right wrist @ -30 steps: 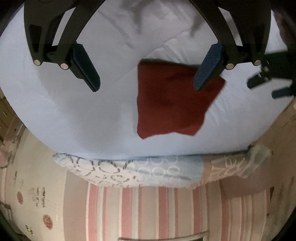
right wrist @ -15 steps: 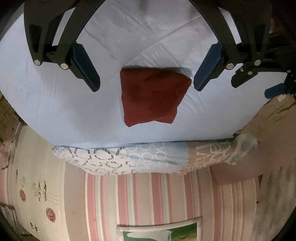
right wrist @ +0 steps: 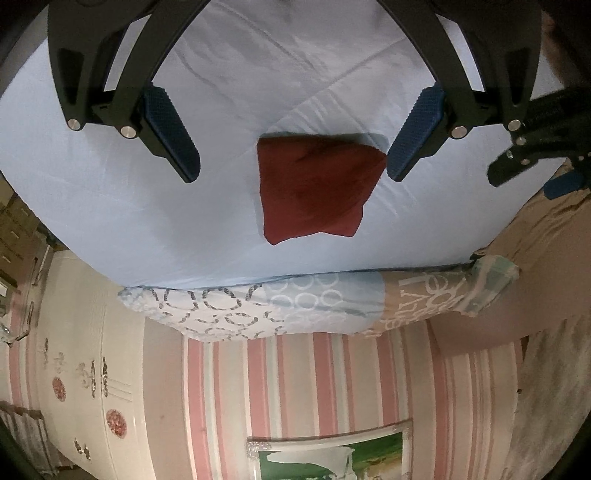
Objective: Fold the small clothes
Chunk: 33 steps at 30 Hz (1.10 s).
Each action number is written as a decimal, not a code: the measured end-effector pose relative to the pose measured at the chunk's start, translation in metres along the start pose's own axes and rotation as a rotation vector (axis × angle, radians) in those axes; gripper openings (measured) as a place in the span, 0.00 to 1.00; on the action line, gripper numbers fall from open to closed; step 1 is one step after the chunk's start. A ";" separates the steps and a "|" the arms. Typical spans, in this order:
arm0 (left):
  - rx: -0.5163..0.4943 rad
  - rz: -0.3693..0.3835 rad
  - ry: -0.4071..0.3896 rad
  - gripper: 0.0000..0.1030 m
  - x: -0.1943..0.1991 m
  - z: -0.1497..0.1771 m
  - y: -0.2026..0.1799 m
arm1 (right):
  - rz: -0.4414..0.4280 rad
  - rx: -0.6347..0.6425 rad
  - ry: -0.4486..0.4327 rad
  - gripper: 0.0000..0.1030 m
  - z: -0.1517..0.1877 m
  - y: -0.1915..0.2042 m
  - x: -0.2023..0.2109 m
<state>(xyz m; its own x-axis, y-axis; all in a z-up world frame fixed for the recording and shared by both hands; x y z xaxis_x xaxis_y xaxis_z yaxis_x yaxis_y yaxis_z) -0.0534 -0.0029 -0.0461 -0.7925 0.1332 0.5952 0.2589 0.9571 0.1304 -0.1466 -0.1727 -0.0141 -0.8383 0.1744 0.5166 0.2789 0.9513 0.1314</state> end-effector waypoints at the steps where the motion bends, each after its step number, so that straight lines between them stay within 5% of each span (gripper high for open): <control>1: 0.001 -0.007 0.002 0.98 0.000 0.000 0.002 | 0.003 0.001 -0.004 0.97 0.000 0.000 0.002; 6: 0.009 0.006 0.008 0.98 0.001 -0.003 0.012 | 0.006 0.011 -0.029 0.97 -0.006 0.001 0.012; 11: 0.017 -0.061 -0.002 0.98 0.007 -0.009 0.016 | -0.002 0.015 -0.051 0.97 -0.010 0.001 0.018; 33: 0.017 -0.052 -0.017 0.98 0.006 -0.002 0.009 | 0.013 0.030 -0.044 0.97 -0.008 0.007 0.019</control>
<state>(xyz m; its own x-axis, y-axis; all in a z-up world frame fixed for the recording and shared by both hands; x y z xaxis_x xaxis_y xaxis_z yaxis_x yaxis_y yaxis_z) -0.0549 0.0058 -0.0401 -0.8137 0.0876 0.5746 0.2079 0.9670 0.1470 -0.1569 -0.1643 0.0039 -0.8545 0.1976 0.4803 0.2767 0.9558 0.0990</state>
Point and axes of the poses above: each gripper's, at about its wrist camera, not at the fingertips, and x roughly against the way its jaws point, y to its left, z to its underside, the point moved 2 cm from there along -x, roughly the way its jaws point, and after that the axes turned 4 degrees about -x, right-handed, at the moved point
